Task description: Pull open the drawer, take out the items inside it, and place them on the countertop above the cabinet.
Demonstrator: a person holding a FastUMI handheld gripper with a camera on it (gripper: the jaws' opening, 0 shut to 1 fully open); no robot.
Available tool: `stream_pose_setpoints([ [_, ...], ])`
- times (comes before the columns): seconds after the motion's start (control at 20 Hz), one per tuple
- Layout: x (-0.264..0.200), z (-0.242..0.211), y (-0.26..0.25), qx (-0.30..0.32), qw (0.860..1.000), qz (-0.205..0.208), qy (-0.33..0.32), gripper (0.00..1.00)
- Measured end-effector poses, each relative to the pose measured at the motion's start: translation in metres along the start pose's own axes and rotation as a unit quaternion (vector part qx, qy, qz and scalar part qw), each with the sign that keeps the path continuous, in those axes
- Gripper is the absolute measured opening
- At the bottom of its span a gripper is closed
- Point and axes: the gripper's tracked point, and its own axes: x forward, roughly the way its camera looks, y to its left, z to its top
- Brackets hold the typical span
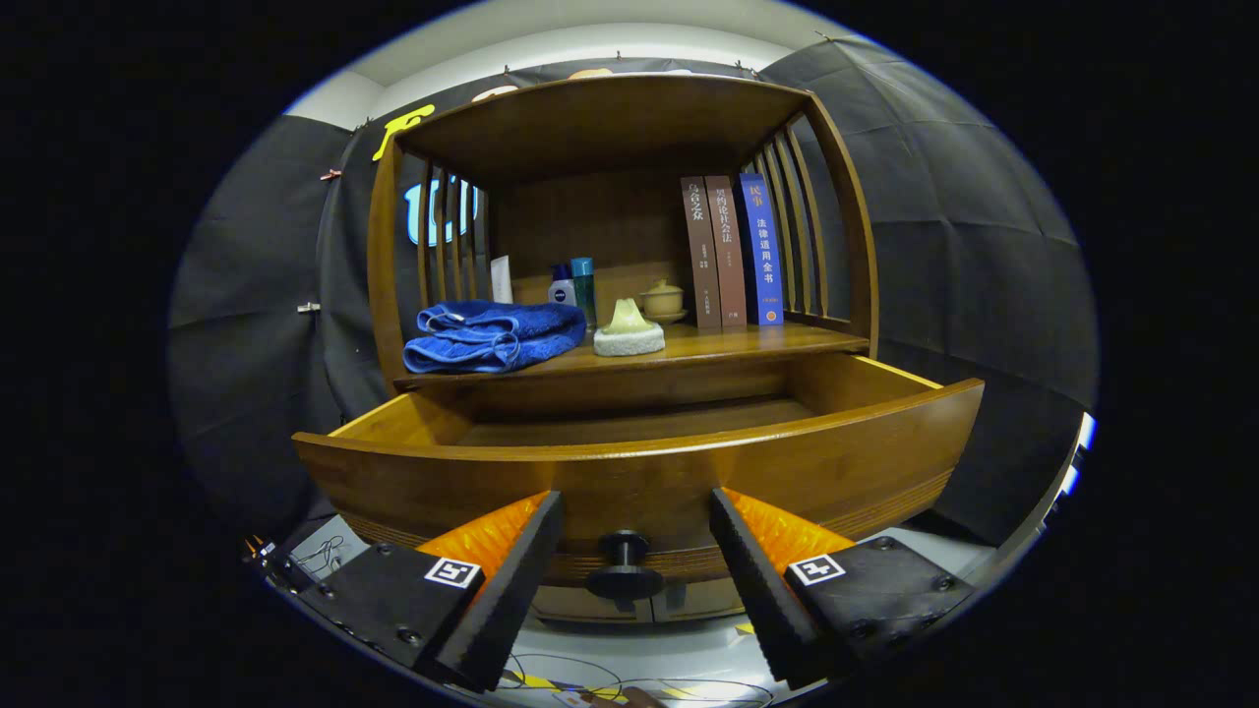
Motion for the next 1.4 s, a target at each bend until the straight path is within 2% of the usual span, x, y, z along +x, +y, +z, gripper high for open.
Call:
stream_pose_setpoints([
  [0.35, 0.071, 0.01, 0.004, -0.003, 1.0, 0.0, 0.005, 0.98],
  [0.55, 0.096, 0.015, 0.004, -0.01, 1.0, -0.002, 0.004, 0.98],
  [1.4, 0.125, 0.023, 0.007, -0.009, 1.0, -0.009, 0.008, 0.98],
])
